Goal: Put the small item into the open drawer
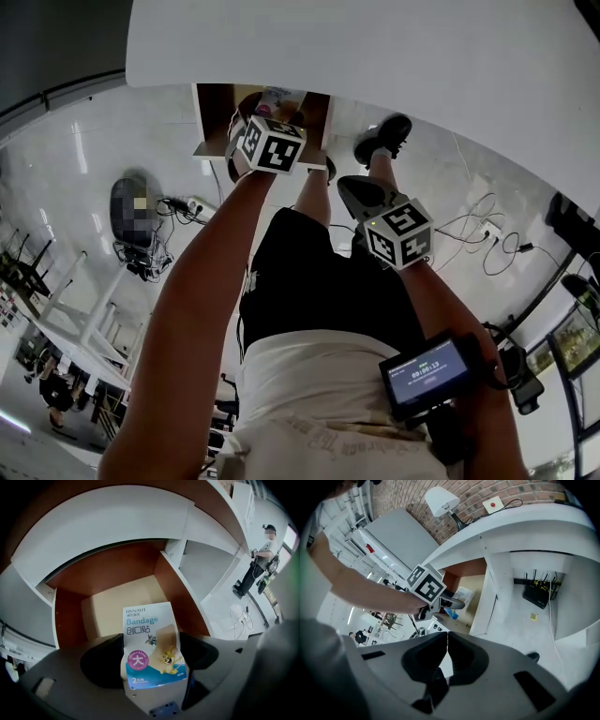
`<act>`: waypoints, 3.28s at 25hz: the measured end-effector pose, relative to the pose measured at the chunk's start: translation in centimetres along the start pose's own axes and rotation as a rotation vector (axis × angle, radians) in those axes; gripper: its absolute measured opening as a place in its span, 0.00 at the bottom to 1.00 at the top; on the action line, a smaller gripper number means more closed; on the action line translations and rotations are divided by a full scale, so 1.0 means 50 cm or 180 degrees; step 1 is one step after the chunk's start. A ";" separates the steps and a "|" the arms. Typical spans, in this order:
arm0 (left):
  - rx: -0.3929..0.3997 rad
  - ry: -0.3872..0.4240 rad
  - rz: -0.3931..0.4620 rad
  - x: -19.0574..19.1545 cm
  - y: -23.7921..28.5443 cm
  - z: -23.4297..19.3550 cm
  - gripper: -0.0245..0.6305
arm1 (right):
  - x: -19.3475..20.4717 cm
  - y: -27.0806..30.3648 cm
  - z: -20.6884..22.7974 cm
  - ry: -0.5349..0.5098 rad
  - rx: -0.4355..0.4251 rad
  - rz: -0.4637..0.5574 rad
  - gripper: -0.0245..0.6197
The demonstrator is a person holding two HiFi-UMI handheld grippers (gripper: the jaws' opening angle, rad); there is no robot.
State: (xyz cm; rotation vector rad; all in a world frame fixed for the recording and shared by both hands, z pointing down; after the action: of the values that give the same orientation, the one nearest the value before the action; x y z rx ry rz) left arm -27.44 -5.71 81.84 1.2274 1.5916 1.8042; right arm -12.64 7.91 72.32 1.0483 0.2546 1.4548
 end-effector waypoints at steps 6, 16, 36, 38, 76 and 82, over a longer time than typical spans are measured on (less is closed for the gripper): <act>-0.0044 0.0173 -0.0072 -0.022 0.043 0.002 0.61 | 0.025 -0.011 0.016 0.0092 0.0033 0.0004 0.05; -0.0009 0.0245 -0.0253 -0.015 0.081 -0.005 0.61 | 0.044 -0.010 0.024 0.0186 0.0071 0.0022 0.05; 0.0055 0.0576 -0.0457 0.001 0.095 -0.009 0.62 | 0.054 -0.007 0.025 0.0182 0.0027 -0.0042 0.05; 0.0069 0.0586 -0.0455 0.001 0.093 -0.005 0.62 | 0.053 -0.011 0.026 0.0173 0.0025 -0.0051 0.05; 0.0109 -0.0042 0.0264 -0.002 -0.219 0.026 0.21 | -0.098 -0.075 0.017 -0.0167 0.0126 0.0001 0.05; 0.0150 -0.0125 0.0418 -0.012 -0.273 0.024 0.16 | -0.116 -0.090 -0.006 -0.0238 0.0174 0.0042 0.05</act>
State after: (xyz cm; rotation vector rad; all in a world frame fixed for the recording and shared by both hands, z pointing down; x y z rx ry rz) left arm -29.21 -2.18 68.70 1.4099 1.5731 1.8188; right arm -10.82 3.91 66.44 1.1484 0.2353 1.4240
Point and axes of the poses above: the fingertips, and each gripper's own axes: y forward along the fingers, z to its right, x out of its underside, the point moved 6 cm from there along -y, backward along the fingers, and after that the axes turned 5 degrees about -y, right-handed, at the moved point
